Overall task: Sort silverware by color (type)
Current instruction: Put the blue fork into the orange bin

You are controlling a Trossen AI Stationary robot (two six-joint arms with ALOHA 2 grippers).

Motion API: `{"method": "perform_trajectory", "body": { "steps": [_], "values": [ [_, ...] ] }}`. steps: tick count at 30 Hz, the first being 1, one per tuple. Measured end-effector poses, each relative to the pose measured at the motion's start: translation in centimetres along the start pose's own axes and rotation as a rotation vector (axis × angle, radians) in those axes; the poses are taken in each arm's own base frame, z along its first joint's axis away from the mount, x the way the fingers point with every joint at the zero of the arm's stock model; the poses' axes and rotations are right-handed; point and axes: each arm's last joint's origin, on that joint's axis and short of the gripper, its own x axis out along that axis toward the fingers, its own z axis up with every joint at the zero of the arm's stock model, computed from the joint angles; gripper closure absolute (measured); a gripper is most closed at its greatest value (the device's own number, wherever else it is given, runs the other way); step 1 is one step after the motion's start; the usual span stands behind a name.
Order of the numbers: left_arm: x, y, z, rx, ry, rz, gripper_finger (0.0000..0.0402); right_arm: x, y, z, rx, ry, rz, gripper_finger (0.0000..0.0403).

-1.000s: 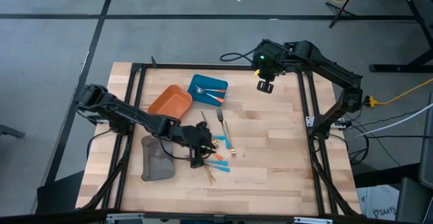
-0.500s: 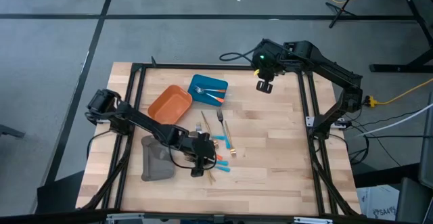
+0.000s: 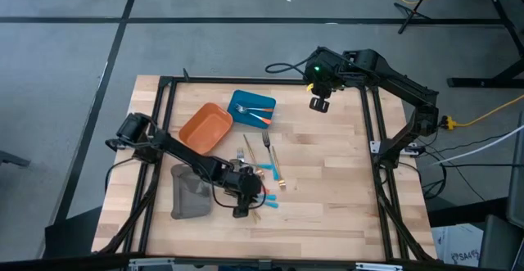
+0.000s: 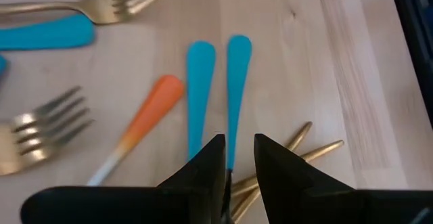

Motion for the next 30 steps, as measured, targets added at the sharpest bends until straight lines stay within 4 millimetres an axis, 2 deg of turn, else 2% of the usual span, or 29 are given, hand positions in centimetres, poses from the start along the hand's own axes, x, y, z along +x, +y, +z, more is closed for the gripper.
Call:
{"method": "perform_trajectory", "body": {
  "steps": [16,30],
  "values": [
    [0.1,-0.5,-0.4,0.099,-0.014,0.072,0.0328,0.0,0.0,0.0,0.001,0.0,0.0,0.0311],
    [1.3,-0.7,-1.7,0.117,0.059,0.086,0.0328,0.0,0.0,0.0,0.002,-0.002,0.001,0.0311]
  ]
}}
